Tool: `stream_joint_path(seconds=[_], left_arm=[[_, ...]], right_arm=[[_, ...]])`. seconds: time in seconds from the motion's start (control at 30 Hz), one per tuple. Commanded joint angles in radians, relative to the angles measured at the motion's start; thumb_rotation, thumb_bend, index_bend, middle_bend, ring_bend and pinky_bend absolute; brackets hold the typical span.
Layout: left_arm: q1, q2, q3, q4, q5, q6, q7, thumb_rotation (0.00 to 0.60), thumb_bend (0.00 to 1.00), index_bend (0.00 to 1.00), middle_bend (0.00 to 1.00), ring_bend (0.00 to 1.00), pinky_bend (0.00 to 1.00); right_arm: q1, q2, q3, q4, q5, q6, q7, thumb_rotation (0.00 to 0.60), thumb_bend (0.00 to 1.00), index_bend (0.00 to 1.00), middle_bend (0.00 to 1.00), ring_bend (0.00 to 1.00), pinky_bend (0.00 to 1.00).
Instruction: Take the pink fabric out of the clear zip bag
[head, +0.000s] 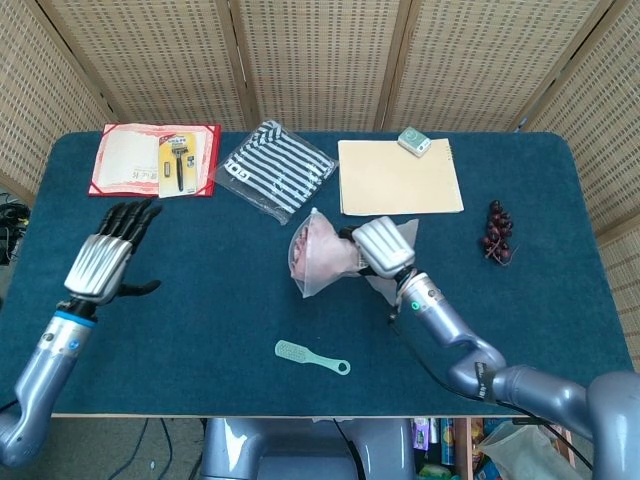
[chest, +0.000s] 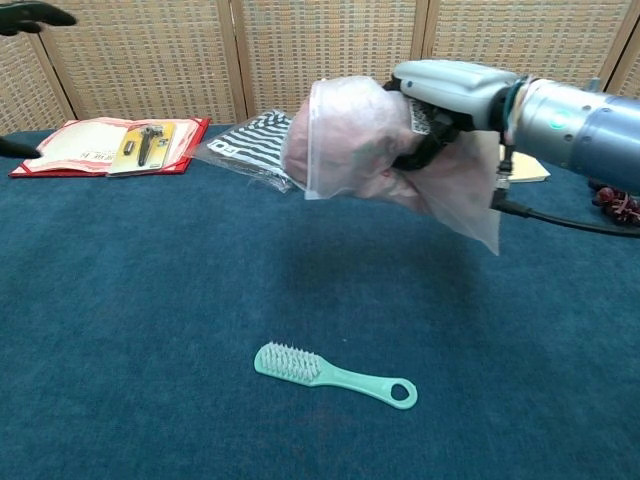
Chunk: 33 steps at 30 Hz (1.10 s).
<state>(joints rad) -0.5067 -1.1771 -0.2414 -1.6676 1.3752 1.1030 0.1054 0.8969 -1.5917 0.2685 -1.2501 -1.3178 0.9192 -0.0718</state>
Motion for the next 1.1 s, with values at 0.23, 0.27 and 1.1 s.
stream_joint_path(seconds=[0.23,0.27,1.1], left_arm=[[-0.151,-0.108,-0.033,0.090,0.009,-0.136,-0.138,0.600,0.10,0.25,0.00,0.00,0.00],[-0.159,-0.122,-0.035,0.093,0.006,-0.138,-0.147,0.600,0.10,0.28,0.00,0.00,0.00],[-0.259,-0.295,-0.035,0.192,-0.086,-0.149,-0.086,0.600,0.10,0.41,0.00,0.00,0.00]], right_arm=[[0.107,-0.126,0.085,0.010,0.168,-0.056,-0.179,0.600,0.80,0.64,0.66,0.70,0.58],[0.113,-0.133,0.087,0.013,0.180,-0.058,-0.189,0.600,0.80,0.64,0.66,0.70,0.58],[0.112,-0.116,0.086,-0.006,0.259,-0.048,-0.204,0.600,0.80,0.64,0.66,0.70,0.58]])
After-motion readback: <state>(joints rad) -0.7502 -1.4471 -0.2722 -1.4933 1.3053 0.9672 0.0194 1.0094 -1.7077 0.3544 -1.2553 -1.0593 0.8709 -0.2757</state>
